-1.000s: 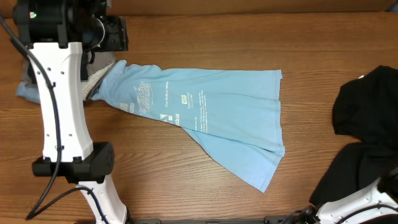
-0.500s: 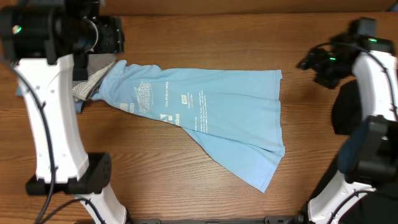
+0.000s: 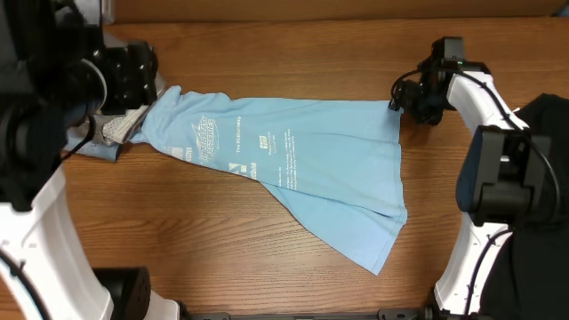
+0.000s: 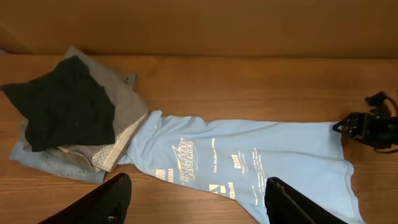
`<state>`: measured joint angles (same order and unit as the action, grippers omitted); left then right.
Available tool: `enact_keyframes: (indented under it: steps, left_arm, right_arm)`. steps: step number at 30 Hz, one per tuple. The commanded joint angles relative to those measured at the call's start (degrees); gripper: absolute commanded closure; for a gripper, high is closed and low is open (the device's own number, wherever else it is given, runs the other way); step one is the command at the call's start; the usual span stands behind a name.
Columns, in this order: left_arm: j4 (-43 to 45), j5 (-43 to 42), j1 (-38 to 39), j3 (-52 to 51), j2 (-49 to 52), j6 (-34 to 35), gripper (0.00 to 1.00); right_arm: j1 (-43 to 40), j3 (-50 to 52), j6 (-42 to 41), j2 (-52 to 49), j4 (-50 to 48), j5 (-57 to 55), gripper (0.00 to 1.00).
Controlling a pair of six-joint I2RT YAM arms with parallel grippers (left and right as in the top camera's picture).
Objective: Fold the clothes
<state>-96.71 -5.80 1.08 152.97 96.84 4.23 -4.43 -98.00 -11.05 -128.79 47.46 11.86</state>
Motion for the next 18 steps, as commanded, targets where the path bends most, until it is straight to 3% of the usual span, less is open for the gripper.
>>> enact_keyframes:
  steps: [1, 4, 6, 8, 9, 11, 12, 18]
  left_arm:
    - [-0.1, -0.2, -0.3, 0.2, -1.7, -1.0, 0.27]
    - [-0.1, -0.4, -0.3, 0.2, -1.8, -0.8, 0.27]
    - [-0.1, -1.5, -0.3, 0.1, -1.7, -0.8, 0.28]
    - [-0.1, -1.7, -0.3, 0.1, -1.7, -0.3, 0.28]
    - [-0.1, -1.7, -0.3, 0.1, -1.7, -0.3, 0.28]
    - [-0.1, -1.7, -0.3, 0.1, -1.7, -0.3, 0.29]
    - [-0.1, -1.7, -0.3, 0.1, -1.7, -0.3, 0.29]
    - [-0.1, -1.7, -0.3, 0.1, -1.7, 0.0, 0.29]
  right_arm:
    - [0.3, 0.2, 2.1, -2.1, -1.9, 5.2, 0.36]
    - [0.3, 0.2, 2.2, -2.6, -3.4, 10.5, 0.43]
    - [0.3, 0.2, 2.2, -2.8, -4.4, 12.8, 0.55]
    - [0.4, 0.2, 2.2, -2.8, -5.5, 13.3, 0.60]
    - [0.4, 0.2, 2.2, -2.8, -5.9, 13.3, 0.66]
    - [0.2, 0.2, 2.1, -2.8, -7.0, 13.2, 0.91]
    - [-0.5, -0.1, 0.3, -2.7, -8.6, 13.0, 0.96]
    - [-7.1, -10.5, -2.5, 1.7, -12.0, 14.4, 0.96]
